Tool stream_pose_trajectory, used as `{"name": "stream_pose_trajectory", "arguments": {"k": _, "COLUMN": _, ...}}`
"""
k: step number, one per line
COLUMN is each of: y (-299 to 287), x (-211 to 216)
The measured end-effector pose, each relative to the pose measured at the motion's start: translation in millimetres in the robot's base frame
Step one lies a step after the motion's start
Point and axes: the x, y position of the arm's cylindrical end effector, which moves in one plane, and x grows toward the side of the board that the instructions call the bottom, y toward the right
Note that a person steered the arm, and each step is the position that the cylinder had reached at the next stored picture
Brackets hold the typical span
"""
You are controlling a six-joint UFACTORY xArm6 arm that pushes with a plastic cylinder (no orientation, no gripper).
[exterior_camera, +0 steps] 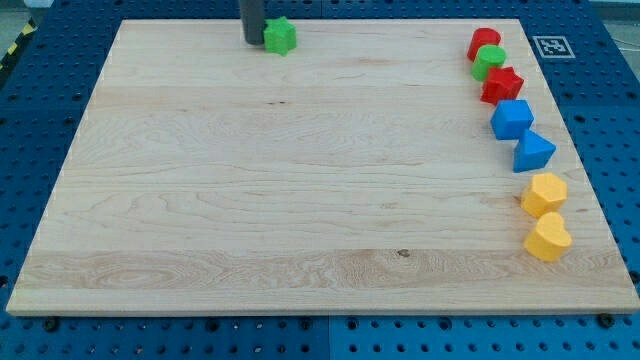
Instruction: Move the green star top of red circle
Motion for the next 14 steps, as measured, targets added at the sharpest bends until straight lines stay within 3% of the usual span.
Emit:
{"name": "stream_pose_trajectory", "arguments": {"k": 5, "y": 192.1, "x": 14.9}}
{"name": "stream_pose_trajectory", "arguments": {"k": 7, "y": 236.1, "x": -3.8}}
{"name": "stream_pose_trajectory", "arguments": {"k": 14, "y": 278.9, "x": -14.5}}
